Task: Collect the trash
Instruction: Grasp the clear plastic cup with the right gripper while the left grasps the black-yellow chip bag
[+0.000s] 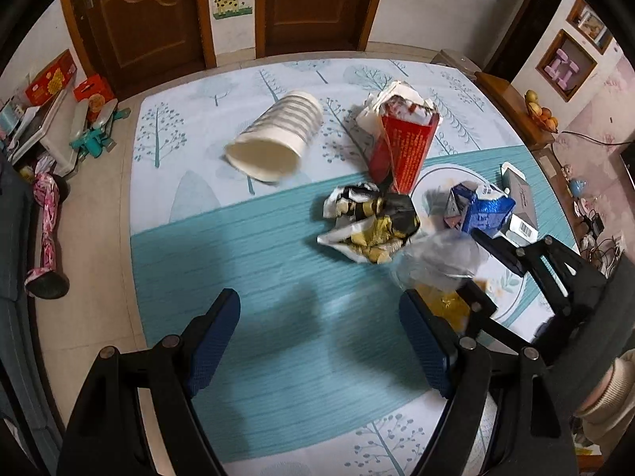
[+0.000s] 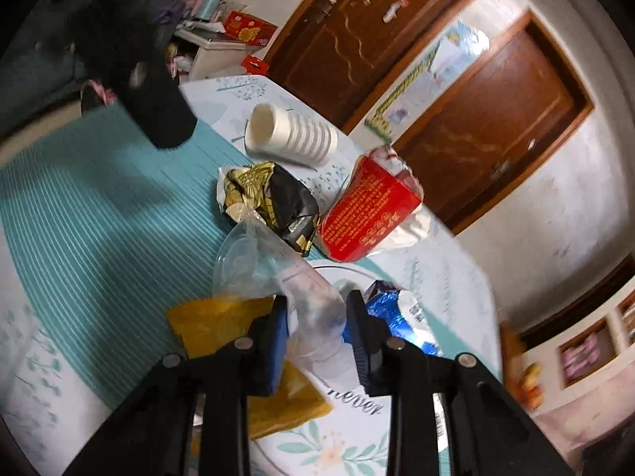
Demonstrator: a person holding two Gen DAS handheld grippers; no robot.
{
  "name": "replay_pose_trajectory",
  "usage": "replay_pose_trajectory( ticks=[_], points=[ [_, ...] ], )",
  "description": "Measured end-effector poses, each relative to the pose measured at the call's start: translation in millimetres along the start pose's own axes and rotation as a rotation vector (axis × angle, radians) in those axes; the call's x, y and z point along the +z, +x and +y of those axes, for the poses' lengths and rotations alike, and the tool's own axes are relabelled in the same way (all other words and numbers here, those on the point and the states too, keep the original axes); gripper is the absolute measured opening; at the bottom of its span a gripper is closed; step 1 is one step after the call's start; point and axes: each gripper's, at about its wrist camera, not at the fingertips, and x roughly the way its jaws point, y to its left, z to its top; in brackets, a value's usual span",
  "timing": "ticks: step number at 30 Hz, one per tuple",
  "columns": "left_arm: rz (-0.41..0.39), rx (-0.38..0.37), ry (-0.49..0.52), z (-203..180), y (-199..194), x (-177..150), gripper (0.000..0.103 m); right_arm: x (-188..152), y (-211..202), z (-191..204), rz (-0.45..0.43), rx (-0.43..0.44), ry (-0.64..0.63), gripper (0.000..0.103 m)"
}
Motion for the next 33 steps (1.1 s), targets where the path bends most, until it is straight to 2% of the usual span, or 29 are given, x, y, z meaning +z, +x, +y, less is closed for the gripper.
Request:
replay_pose_trajectory(
  ticks=[5,10,14,16,21,33],
  points=[
    [-0.004,-0.007,0.027,-3,8,18,0.081,4,-10,-31,0.041,0.118,0.206,0.028],
    [-0.001,-0.027,0.081,-17,19,37,0.081,-2,-7,-71,0.138,0.247,0.526,0.028],
    [0.024,-0.039,0.124,-32,31,45,0.081,-17,1,-98,0.206,0.303,0.758,0.028],
    [0.041,-0.049,0.134,-37,38,48,0.081,-23,1,-106,0.222,0.318,0.83,0.028],
    [0.061,-0.055,0.118,-42,51,54,0.081,-30,-3,-115,0.223,0.329,0.903,0.028],
    [0.137,0.024,0.167,-55,89,65,0.081,-38,1,-118,0.23,0.333,0.957,0.028]
  ],
)
